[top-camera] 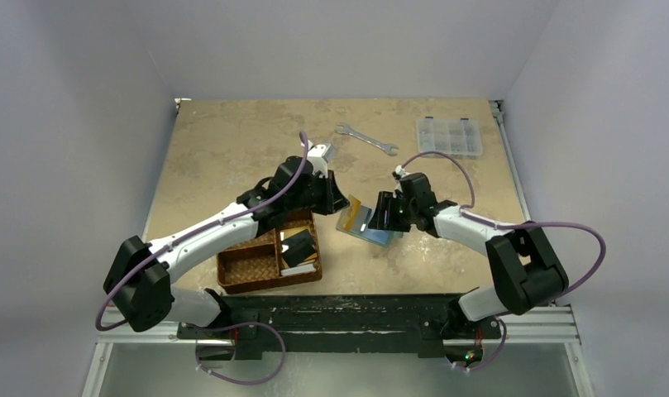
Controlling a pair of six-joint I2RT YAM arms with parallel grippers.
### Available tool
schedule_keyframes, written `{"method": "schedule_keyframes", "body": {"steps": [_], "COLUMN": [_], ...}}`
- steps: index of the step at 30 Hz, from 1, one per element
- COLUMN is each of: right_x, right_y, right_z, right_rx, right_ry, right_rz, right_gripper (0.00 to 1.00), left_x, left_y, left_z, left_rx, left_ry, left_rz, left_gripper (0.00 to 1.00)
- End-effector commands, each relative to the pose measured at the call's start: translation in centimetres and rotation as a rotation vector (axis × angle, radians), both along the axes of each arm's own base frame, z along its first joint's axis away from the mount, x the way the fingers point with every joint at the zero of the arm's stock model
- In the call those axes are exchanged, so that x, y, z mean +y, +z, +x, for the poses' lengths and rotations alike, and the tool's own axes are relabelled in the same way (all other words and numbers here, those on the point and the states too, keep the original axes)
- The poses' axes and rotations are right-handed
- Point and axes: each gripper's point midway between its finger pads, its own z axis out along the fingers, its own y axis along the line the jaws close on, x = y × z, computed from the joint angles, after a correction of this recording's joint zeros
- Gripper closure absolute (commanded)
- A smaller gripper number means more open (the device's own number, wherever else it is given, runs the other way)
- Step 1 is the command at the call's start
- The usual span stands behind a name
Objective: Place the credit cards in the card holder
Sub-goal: Insert the credit card into the card holder.
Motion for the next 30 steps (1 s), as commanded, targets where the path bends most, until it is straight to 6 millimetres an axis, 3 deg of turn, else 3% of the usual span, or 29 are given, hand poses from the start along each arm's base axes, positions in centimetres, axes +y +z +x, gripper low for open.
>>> {"method": "schedule_keyframes", "body": {"steps": [1, 6, 10, 16, 24, 30], "right_x": [-2.4, -3.6, -3.4, -3.1, -3.7, -4.3], "right_y": [0.1, 1.3, 1.4, 1.6, 0.1, -2.8], "right_z": [-0.9, -0.3, -0.1, 0.4, 1.4, 0.5], "right_rx": [0.040, 0.043, 0.081, 0.069, 0.062, 0.085], "right_ry": [-0.069, -0.242, -0.327, -0.393, -0.432, -0.422], "right_rz": [-0.117, -0.112, -0.105, -0.099, -0.225, -0.381], "right_gripper": [0.42, 0.38, 0.31, 0.31, 0.29, 0.25], "left_x": [0.1, 0.2, 0.5, 0.4, 0.1, -0.2], "left_y": [1.8, 1.6, 1.8, 2.5, 2.7, 2.8], "left_z": [0.0, -0.3, -0.5, -0.7, -0.8, -0.7], "left_rx": [-0.037, -0.042, -0.059, -0.074, -0.076, -0.079], "left_ry": [0.013, 0.006, 0.003, -0.017, -0.033, -0.042], "left_rz": [-0.071, -0.073, -0.073, -0.075, -0.090, -0.096], "left_gripper": [1.00, 1.00, 1.00, 1.00, 1.00, 1.00]}}
